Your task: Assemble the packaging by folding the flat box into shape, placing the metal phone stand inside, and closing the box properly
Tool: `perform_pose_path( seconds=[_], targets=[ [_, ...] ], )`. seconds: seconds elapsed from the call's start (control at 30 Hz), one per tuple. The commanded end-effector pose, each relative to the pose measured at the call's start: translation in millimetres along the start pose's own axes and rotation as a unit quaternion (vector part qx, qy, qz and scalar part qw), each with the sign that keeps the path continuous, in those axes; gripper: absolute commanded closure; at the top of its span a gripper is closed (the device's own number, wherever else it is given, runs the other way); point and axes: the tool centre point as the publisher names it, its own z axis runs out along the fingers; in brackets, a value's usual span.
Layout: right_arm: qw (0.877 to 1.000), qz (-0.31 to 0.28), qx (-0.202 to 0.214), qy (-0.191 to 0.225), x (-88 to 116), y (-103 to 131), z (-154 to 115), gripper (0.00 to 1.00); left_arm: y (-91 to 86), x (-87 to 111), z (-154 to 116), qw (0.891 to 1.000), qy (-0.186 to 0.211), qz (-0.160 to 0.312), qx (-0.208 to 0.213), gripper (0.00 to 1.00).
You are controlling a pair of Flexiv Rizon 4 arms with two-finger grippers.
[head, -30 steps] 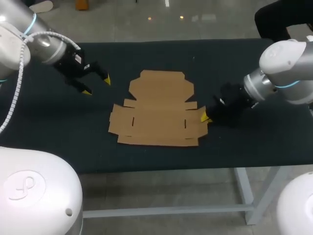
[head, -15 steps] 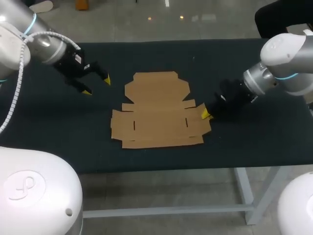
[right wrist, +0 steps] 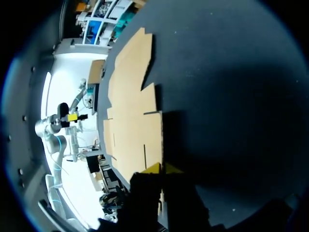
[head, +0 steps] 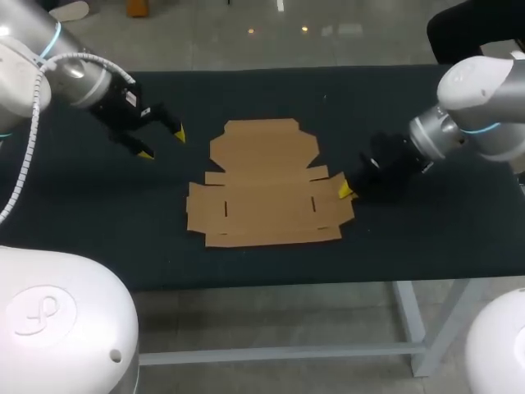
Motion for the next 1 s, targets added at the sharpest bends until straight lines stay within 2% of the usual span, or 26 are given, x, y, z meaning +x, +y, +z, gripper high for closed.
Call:
perform_pose_path(
  seconds=[0.03,0.4,0.47,0.5,0.67,1.0],
  targets=[
    [1.0,0.004,-0.009,0.0,-1,-5,0,1.0,-0.5,0.2,-1,1.0,-0.001,0.0,-0.002,0.0],
    [1.0,0.003,-0.005,0.0,0,-3,1,1.0,-0.5,0.2,-1,1.0,-0.001,0.0,-0.002,0.0],
    [1.0,0.007,-0.005,0.002,0,-3,-1,0.51,-0.5,0.2,-1,1.0,-0.001,0.0,-0.002,0.0],
    [1.0,0.009,-0.007,0.003,0,-2,-3,0.0,-0.5,0.2,-1,1.0,-0.001,0.0,-0.002,0.0],
    [1.0,0.013,-0.015,0.007,5,-2,-22,0.0,-0.5,0.2,-1,1.0,-0.001,0.0,-0.002,0.0],
    [0.998,0.025,-0.05,0.0,33,9,-77,0.0,-0.5,0.2,-1,1.0,-0.001,0.0,-0.002,0.0]
  ],
)
